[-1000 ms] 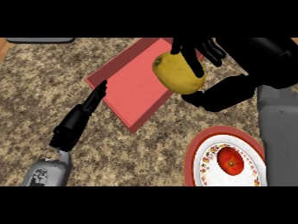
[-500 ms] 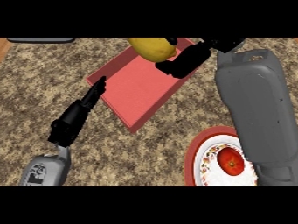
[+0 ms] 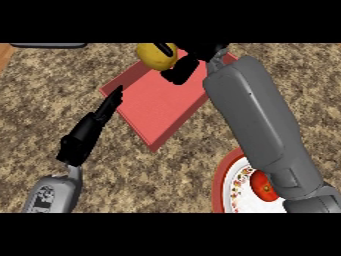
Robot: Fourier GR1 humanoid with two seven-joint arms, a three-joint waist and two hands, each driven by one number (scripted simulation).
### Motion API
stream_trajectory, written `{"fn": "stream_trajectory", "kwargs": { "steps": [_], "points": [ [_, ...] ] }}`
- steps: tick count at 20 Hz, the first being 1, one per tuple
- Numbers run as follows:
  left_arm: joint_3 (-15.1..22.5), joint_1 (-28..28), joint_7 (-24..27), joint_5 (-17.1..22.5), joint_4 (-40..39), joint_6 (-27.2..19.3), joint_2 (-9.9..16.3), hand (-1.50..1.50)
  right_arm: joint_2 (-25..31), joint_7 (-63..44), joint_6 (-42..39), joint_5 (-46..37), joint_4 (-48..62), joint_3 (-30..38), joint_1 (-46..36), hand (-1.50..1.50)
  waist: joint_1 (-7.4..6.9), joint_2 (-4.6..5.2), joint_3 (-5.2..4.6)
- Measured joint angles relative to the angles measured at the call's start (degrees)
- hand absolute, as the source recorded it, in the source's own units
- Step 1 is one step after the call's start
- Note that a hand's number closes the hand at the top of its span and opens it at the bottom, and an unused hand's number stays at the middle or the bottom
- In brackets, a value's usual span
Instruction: Pick the lemon from the plate and place it in the cardboard box
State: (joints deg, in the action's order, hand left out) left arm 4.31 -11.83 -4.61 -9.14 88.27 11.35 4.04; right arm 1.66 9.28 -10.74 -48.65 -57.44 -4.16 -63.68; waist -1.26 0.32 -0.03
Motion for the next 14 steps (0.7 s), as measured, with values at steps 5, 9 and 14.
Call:
{"fn": "stream_trajectory", "kwargs": {
  "steps": [5,9,14],
  "points": [
    [0.31,-0.56,-0.43,-0.09,0.15,0.10,-0.37,0.00,-1.15,-0.50,2.36,2.19,11.10,0.69,-1.73,-1.50,-0.62,0.14,0.00],
    [1.04,-0.39,-1.06,-0.05,0.62,0.21,-1.11,0.00,-1.46,0.41,3.09,5.28,19.47,1.19,-3.27,-1.50,-1.03,0.26,0.00],
    [1.21,-0.19,-0.55,-0.54,0.48,0.13,-1.10,0.00,-1.60,4.80,4.70,11.30,26.43,3.92,-5.13,-1.50,-1.32,0.43,0.02]
  ]
}}
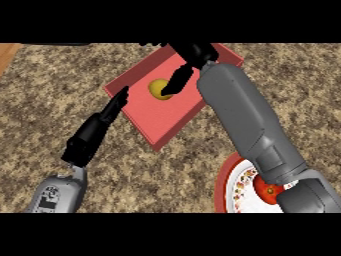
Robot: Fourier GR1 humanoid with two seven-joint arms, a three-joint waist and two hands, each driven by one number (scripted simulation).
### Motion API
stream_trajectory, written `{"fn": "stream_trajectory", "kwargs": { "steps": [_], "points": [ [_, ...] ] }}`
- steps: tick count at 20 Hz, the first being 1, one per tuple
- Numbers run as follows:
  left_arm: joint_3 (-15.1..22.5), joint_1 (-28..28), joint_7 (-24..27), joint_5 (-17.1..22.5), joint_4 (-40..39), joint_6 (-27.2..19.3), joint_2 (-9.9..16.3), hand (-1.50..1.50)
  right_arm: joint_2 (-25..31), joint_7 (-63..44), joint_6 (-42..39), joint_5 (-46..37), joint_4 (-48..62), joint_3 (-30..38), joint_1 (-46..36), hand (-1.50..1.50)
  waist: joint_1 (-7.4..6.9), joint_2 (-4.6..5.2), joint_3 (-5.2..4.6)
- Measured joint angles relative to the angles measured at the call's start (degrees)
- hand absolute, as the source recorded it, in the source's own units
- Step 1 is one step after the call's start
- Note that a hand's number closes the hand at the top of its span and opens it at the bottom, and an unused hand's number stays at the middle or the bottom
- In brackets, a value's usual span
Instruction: Pick the lemon from the plate and place it in the cardboard box
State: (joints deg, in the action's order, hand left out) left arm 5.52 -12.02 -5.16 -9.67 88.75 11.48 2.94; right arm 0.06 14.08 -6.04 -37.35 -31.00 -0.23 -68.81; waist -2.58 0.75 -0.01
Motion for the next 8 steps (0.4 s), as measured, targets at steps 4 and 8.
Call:
{"fn": "stream_trajectory", "kwargs": {
  "steps": [4,8],
  "points": [
    [-0.28,0.02,0.04,0.01,0.17,0.12,0.30,0.00,0.14,3.05,0.87,7.13,0.91,6.59,-0.55,-1.50,0.14,0.04,0.03],
    [-1.01,-0.37,0.55,0.24,-0.51,0.11,0.55,0.00,1.30,4.99,-1.21,14.46,2.15,13.76,-0.78,-1.50,0.60,0.04,0.04]
  ]
}}
